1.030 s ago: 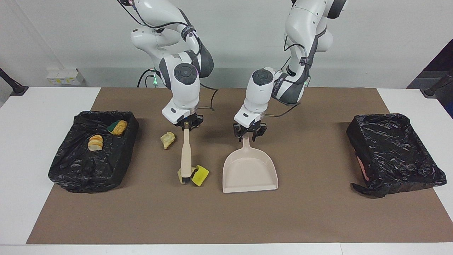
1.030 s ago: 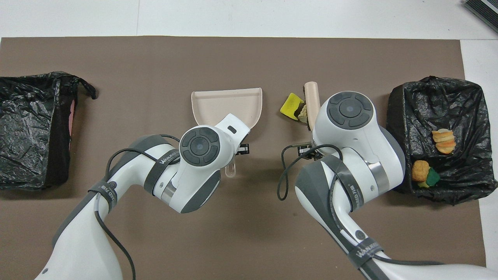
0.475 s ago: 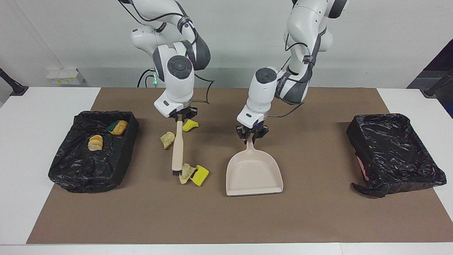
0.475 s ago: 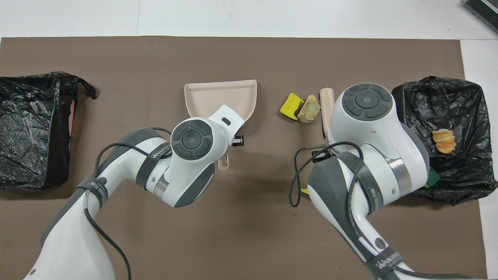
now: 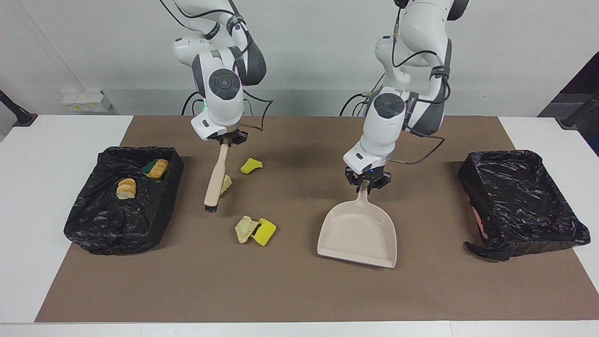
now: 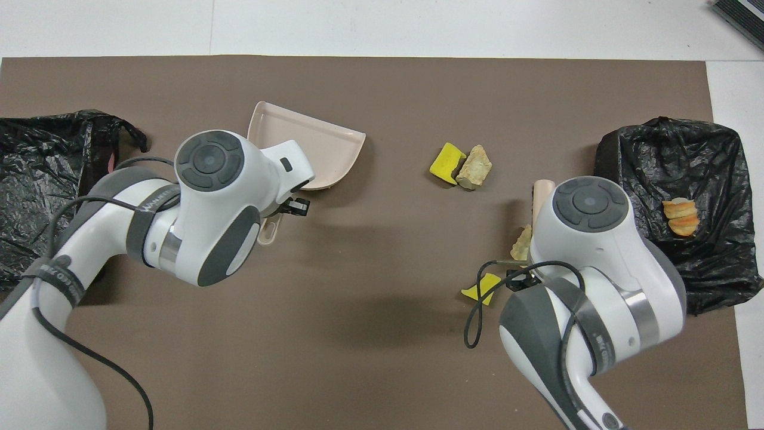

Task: Sweep and dump trash in bin

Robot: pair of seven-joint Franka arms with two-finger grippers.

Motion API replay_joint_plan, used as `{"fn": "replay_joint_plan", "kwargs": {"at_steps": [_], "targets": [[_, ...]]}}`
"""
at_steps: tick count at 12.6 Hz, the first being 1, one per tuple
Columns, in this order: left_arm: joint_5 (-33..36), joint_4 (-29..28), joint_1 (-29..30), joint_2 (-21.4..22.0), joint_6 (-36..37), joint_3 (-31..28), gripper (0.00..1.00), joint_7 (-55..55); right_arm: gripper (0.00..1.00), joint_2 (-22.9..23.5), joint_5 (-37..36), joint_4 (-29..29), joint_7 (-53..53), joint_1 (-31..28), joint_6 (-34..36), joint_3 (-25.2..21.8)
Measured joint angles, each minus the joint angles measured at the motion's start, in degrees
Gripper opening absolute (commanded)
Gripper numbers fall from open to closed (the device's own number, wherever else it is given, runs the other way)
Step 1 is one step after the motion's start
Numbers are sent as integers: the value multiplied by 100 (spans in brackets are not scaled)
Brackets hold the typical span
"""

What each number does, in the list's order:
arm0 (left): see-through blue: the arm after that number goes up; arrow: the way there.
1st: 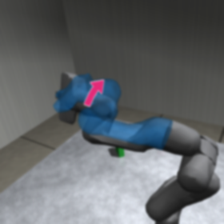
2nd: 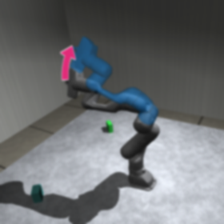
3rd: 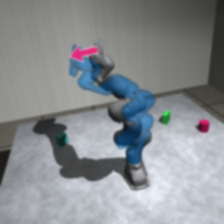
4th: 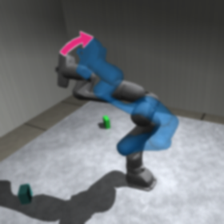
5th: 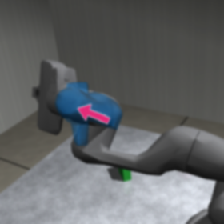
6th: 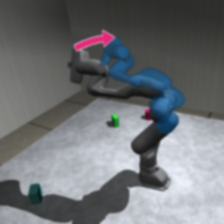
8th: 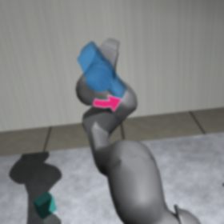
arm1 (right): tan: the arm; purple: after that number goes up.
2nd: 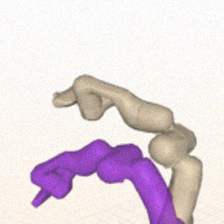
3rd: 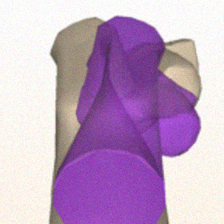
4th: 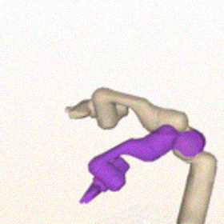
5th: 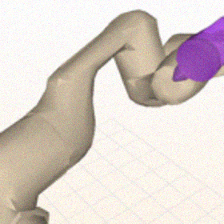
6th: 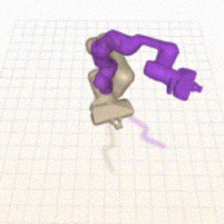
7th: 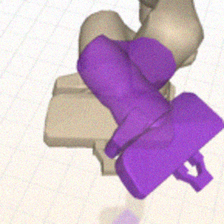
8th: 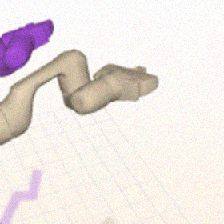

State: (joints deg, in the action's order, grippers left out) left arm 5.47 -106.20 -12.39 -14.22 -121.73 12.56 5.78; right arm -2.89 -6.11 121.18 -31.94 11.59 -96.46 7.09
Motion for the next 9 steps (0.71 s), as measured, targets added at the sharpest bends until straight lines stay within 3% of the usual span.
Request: {"fn": "replay_joint_plan", "kwargs": {"at_steps": [5, 9], "targets": [[-18, 3, 452, 170, 677, -5, 0, -1889, 0, -774, 447, 1025, -910, 62, 0, 43], [-20, -108, 678, 250, 1073, -12, 0, -4242, 0, -912, 840, 1341, -744, -84, -521, 22]]}}
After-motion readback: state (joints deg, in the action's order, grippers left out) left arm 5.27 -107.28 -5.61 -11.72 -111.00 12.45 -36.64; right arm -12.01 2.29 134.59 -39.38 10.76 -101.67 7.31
